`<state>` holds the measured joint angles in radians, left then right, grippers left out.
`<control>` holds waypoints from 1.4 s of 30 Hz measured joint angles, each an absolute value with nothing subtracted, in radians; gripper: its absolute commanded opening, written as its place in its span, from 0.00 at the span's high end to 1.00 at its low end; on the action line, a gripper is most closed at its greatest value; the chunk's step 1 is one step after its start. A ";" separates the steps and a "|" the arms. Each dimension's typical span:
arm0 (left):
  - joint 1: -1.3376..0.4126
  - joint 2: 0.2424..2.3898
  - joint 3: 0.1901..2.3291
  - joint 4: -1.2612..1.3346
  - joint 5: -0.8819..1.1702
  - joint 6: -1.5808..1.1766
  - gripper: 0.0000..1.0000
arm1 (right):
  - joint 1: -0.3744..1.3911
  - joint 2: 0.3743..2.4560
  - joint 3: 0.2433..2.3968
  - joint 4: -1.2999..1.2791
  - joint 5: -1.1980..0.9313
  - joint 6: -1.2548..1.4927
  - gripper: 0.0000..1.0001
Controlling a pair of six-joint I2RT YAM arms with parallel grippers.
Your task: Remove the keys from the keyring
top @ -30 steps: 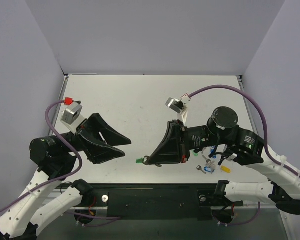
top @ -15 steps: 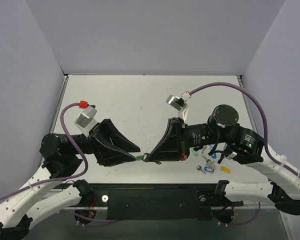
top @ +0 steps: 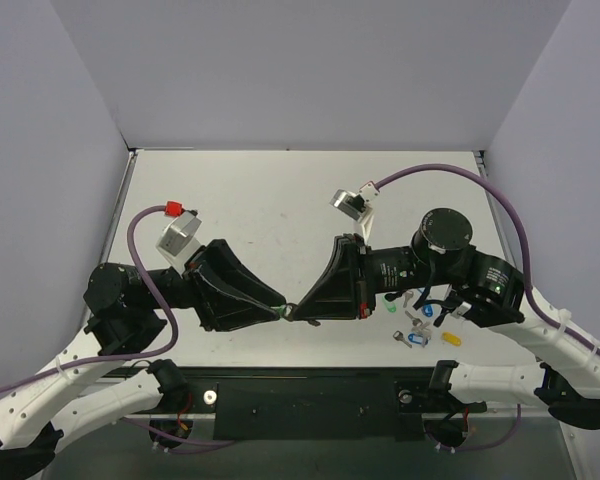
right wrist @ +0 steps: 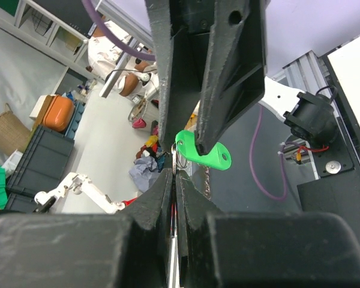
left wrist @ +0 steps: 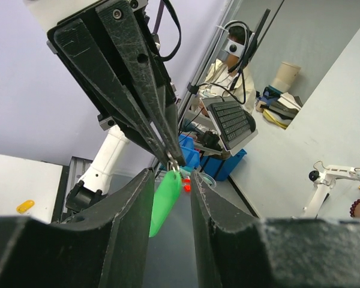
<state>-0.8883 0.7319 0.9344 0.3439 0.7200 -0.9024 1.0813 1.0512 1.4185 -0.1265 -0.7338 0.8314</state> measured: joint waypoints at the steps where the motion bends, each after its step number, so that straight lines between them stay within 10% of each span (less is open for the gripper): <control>1: -0.891 0.733 0.936 0.340 0.719 -0.899 0.60 | 1.080 1.051 1.420 -0.134 -0.729 0.828 1.00; 32: -0.936 0.753 0.968 0.209 0.677 -0.825 0.75 | 1.067 1.049 1.431 -0.205 -0.667 0.783 1.00; 37: -0.937 0.751 0.973 0.181 0.666 -0.820 1.00 | 1.067 1.049 1.431 -0.207 -0.661 0.783 1.00; 42: -0.937 0.752 0.981 0.165 0.657 -0.817 1.00 | 1.066 1.045 1.431 -0.207 -0.653 0.779 1.00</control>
